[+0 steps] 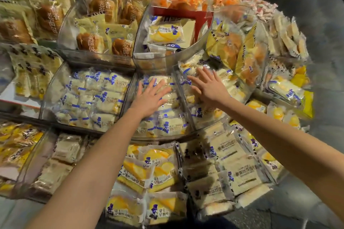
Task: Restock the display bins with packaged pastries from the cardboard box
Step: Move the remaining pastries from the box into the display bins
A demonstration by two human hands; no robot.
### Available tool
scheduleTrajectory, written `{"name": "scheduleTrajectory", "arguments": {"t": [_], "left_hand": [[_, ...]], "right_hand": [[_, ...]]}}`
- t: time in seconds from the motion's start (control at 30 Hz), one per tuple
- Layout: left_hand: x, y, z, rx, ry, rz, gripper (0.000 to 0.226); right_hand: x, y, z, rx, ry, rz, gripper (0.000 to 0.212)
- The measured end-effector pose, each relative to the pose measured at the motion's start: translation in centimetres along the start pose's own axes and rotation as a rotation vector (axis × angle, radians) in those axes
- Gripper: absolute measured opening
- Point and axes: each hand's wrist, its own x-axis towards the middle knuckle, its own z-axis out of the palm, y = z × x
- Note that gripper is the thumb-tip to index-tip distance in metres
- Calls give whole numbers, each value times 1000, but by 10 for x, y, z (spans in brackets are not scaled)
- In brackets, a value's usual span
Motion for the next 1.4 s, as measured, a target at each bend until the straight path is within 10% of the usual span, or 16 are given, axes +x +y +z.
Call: {"name": "scheduleTrajectory", "arguments": {"t": [0.2, 0.53, 1.03, 1.23, 1.4], "left_hand": [[1, 5, -18, -33, 72, -43, 51], [-25, 2, -20, -842, 302, -507, 15], [-13, 13, -17, -591, 395, -394, 18], [-26, 28, -5, -260, -41, -68, 67], [-20, 23, 4, -208, -33, -120, 65]], "right_hand": [[5, 12, 2, 51, 12, -32, 78], [-20, 11, 6, 33, 127, -150, 57], [-20, 19, 14, 66, 142, -108, 61], [-18, 17, 13, 38, 144, -108, 65], [-17, 19, 14, 0, 111, -100, 65]]}}
